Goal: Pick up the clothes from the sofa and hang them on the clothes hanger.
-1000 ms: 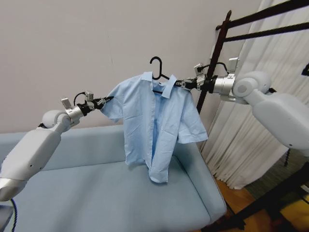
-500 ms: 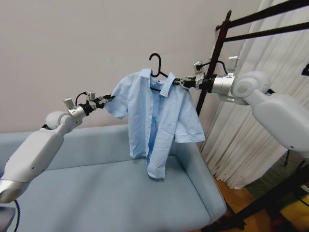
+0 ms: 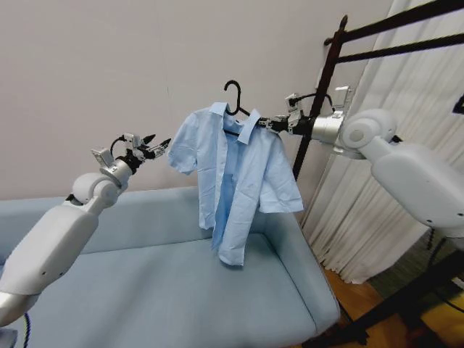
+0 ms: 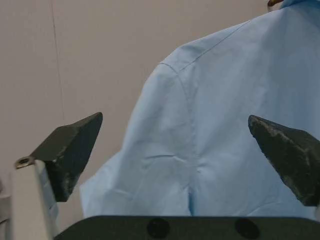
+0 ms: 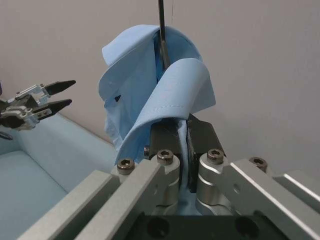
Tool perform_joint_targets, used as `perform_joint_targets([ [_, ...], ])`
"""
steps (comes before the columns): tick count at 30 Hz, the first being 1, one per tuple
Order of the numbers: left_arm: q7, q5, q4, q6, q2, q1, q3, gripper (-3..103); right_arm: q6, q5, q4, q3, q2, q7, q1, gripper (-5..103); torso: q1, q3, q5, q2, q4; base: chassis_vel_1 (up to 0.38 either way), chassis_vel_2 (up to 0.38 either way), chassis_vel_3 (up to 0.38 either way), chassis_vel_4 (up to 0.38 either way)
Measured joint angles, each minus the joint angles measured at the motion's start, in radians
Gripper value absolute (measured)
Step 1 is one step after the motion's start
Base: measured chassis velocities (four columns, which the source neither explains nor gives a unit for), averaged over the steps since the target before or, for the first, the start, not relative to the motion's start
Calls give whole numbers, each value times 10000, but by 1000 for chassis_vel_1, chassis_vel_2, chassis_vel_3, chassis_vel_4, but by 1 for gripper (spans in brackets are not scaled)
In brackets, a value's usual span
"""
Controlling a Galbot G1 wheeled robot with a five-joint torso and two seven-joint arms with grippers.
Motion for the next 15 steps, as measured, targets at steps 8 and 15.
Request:
perform_joint_targets([
  [8,-1380,255,-915,326,-825,-14,574,100,-567,332,694,-4,50,1370,96,2,0,0,1,0,-6,0,0,0,0],
  [15,-2568,326,-1639,608,-1324,-339,883,100,-850,760,1082,34,234,2621,80,2,0,0,1,0,0,0,0,0,0],
])
